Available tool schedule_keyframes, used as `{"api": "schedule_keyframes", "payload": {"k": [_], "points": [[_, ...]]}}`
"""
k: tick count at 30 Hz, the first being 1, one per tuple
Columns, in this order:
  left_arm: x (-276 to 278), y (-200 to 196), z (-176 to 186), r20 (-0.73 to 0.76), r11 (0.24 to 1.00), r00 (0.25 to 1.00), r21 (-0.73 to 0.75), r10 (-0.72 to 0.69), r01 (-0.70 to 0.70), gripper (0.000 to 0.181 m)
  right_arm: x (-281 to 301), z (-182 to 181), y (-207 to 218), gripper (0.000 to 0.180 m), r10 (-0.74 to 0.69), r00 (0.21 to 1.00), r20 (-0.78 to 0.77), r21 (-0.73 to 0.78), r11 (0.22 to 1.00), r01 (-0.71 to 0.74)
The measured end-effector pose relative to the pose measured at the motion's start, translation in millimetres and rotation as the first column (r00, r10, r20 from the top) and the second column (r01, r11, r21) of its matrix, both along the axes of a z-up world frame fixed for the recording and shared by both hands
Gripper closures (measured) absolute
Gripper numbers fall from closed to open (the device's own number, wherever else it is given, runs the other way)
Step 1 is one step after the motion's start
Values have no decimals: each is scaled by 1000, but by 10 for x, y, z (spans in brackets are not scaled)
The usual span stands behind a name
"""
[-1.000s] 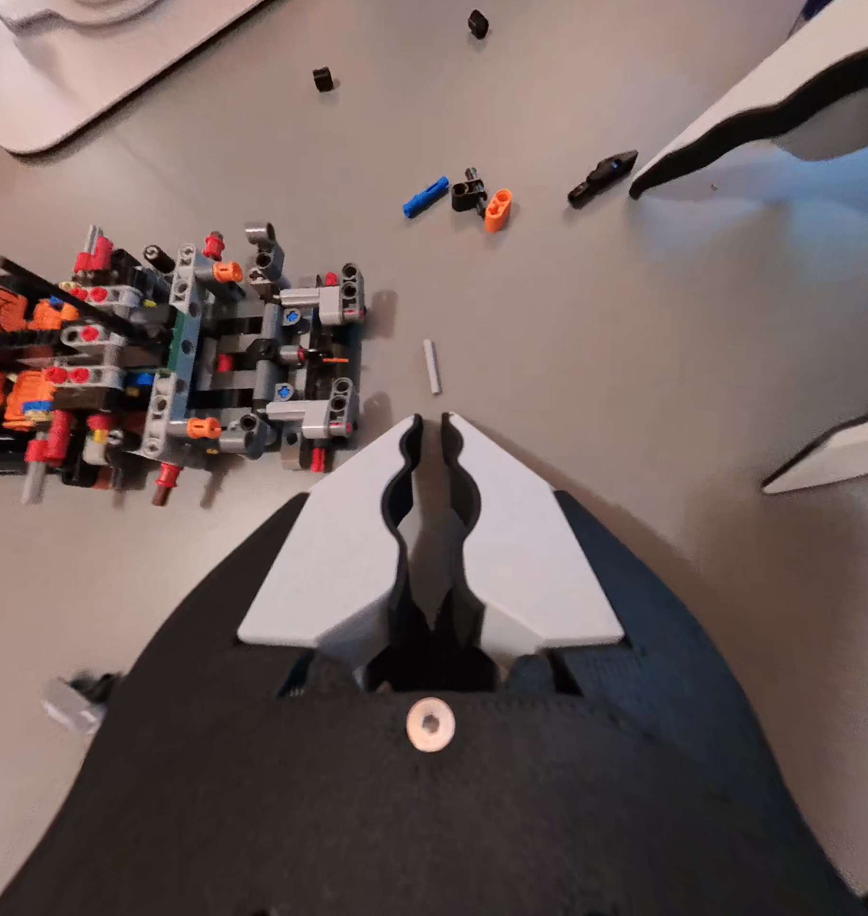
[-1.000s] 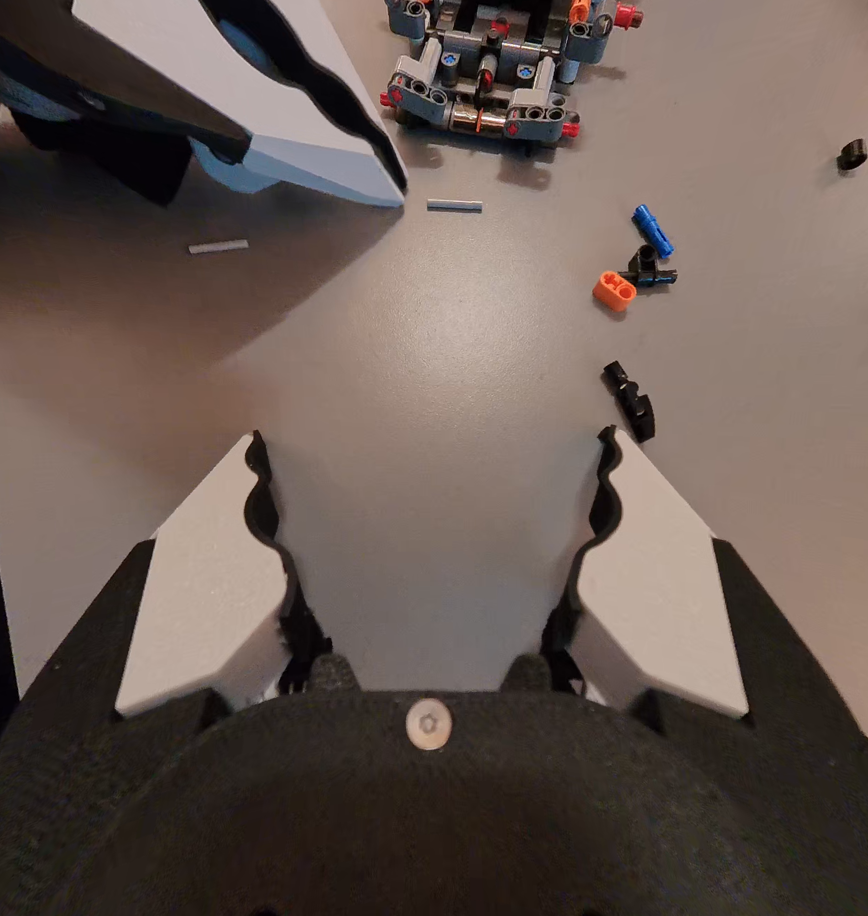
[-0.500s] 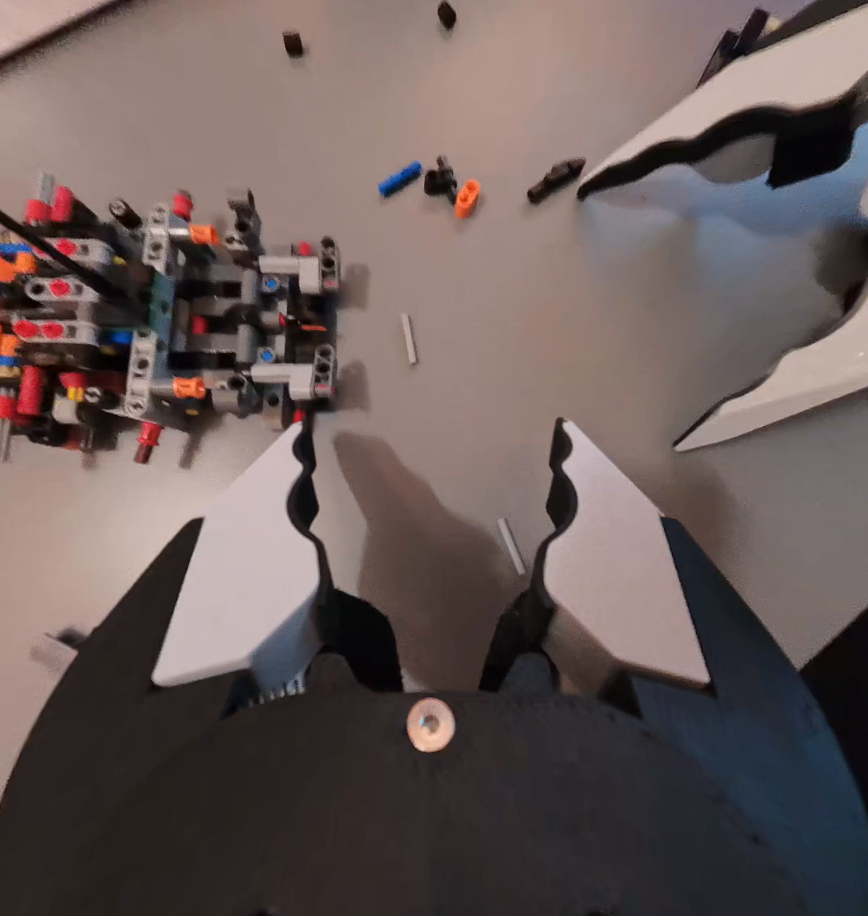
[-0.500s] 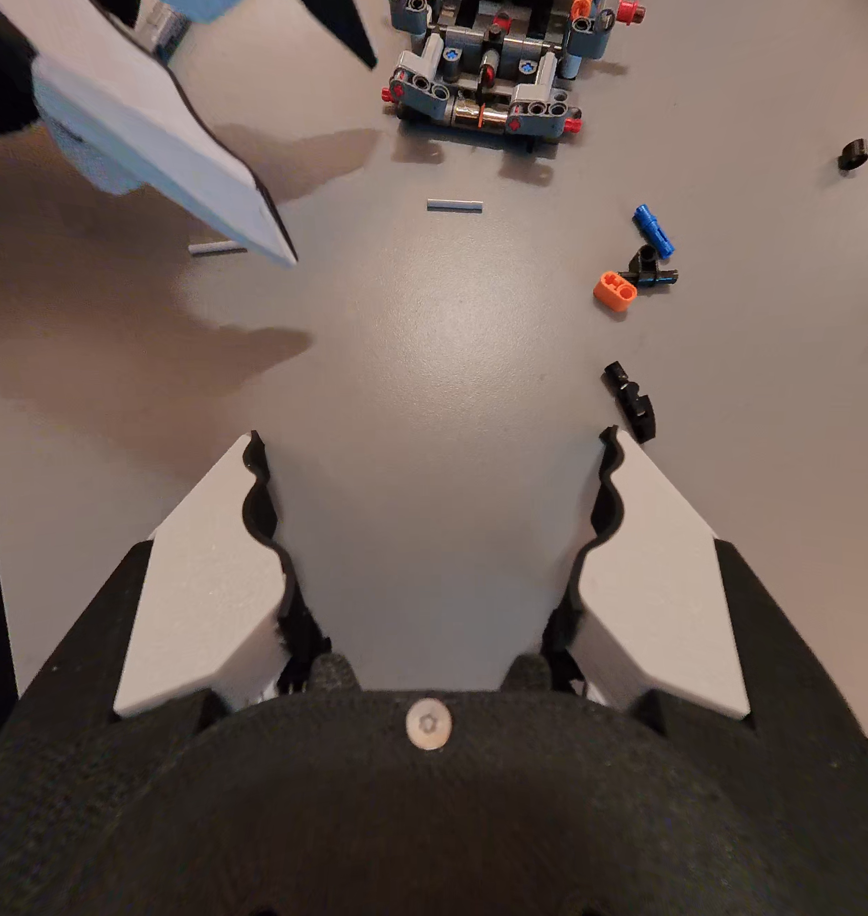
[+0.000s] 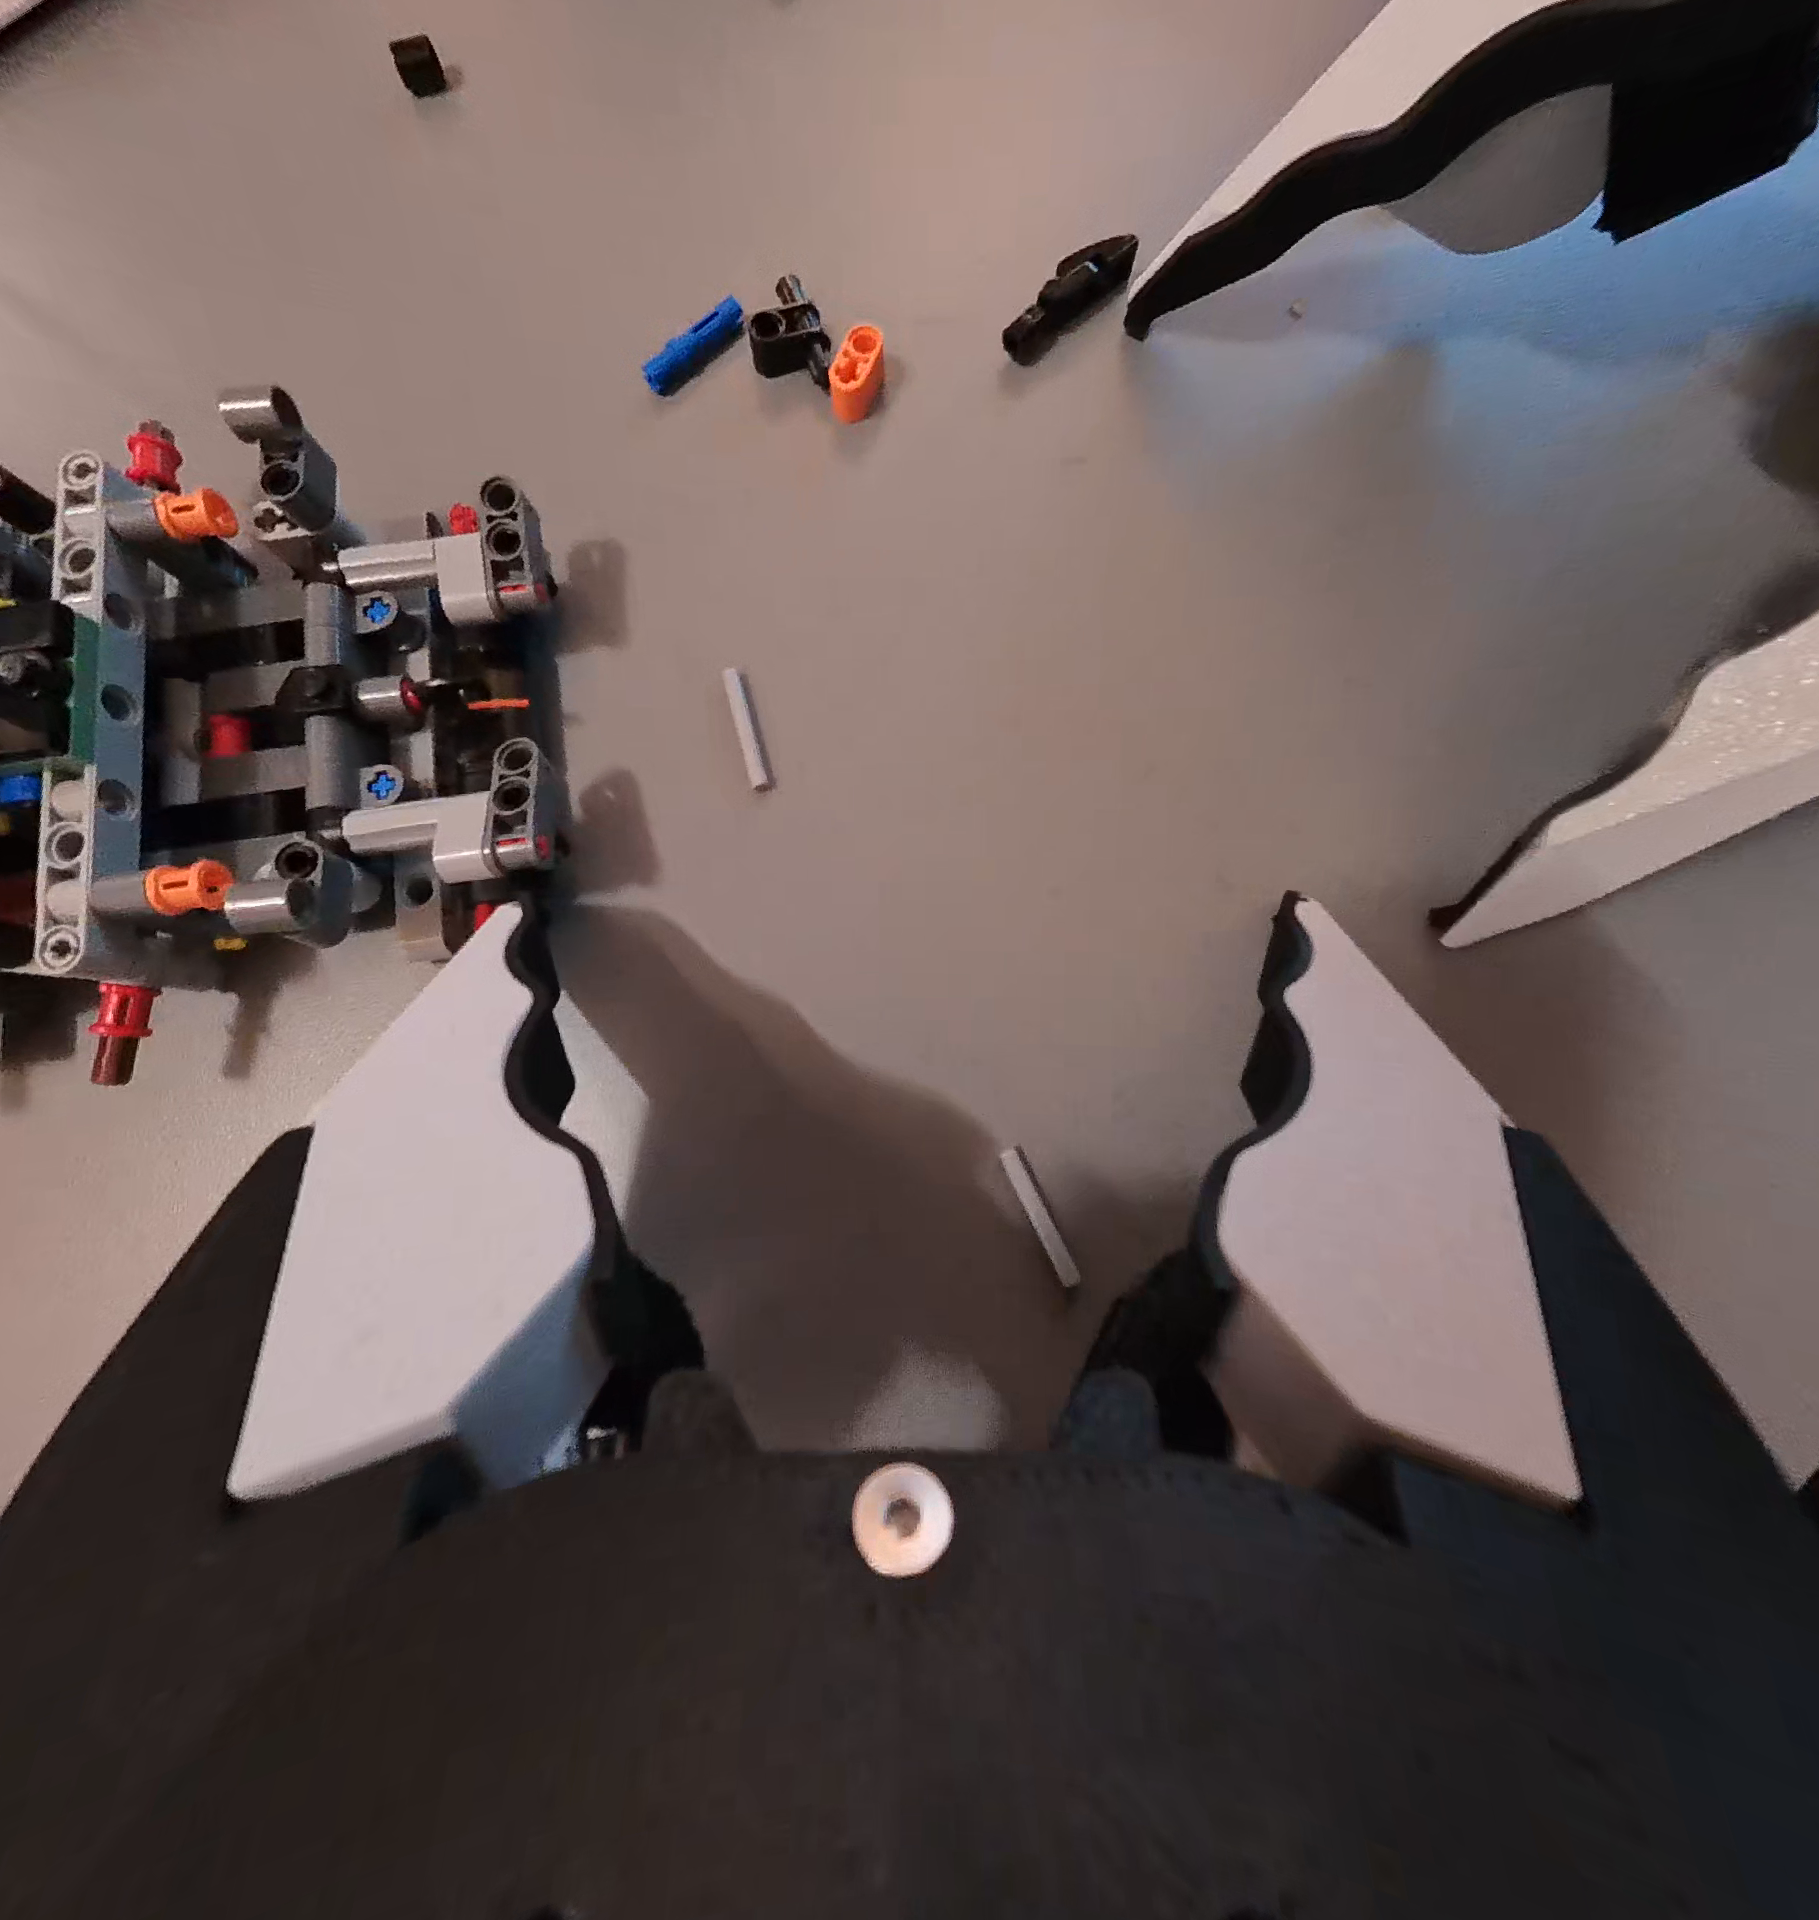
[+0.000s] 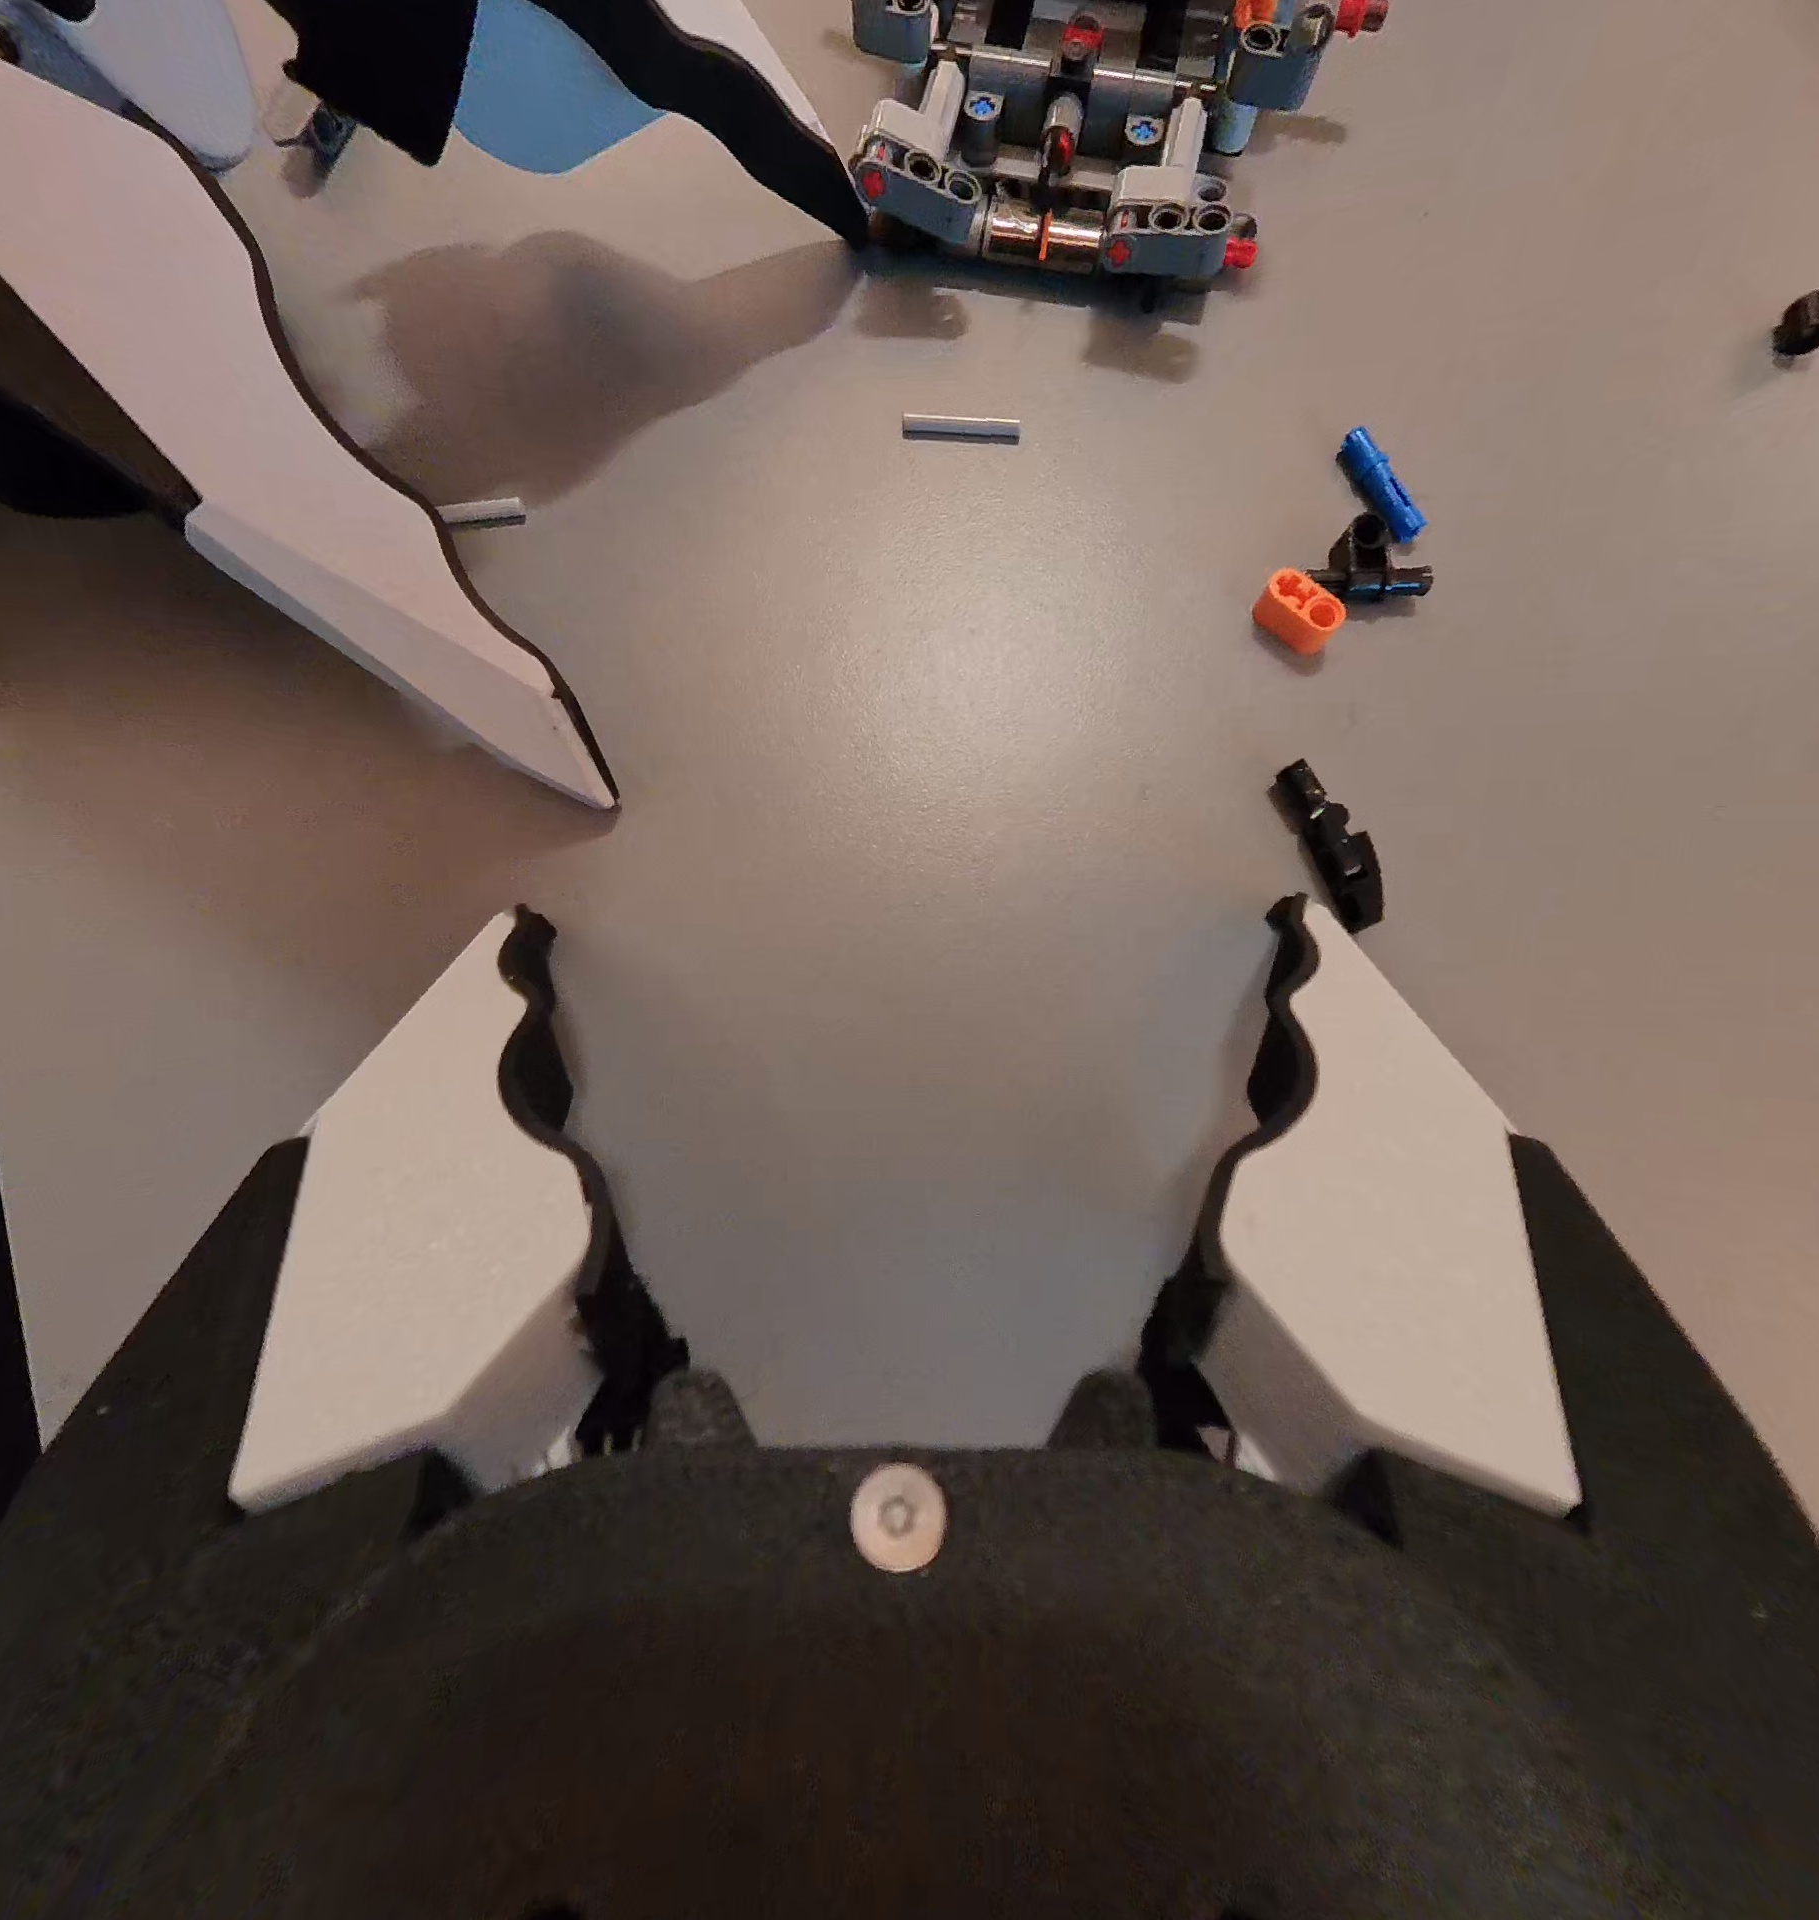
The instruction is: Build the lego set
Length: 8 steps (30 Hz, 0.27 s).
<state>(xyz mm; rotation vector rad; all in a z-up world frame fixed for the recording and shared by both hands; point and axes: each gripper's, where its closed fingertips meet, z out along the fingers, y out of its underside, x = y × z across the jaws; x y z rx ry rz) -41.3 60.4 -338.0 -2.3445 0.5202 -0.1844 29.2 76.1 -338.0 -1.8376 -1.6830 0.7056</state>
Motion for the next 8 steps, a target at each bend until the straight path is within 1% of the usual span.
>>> {"api": "schedule_keyframes", "payload": {"k": [2, 4, 8], "points": [[-1, -23, -2, -3, 1000, 1000, -12, -24, 24, 50, -2, 0, -2, 45, -2, 1000, 1, 0, 1000, 2], [-13, -49, -2, 2, 997, 997, -8, -82, 82, 49, -7, -3, 2, 44, -2, 1000, 2, -1, 1000, 2], [-21, -77, 0, 4, 995, 995, -1, -95, 95, 51, -15, -7, -2, 41, -3, 1000, 3, 0, 1000, 3]]}}
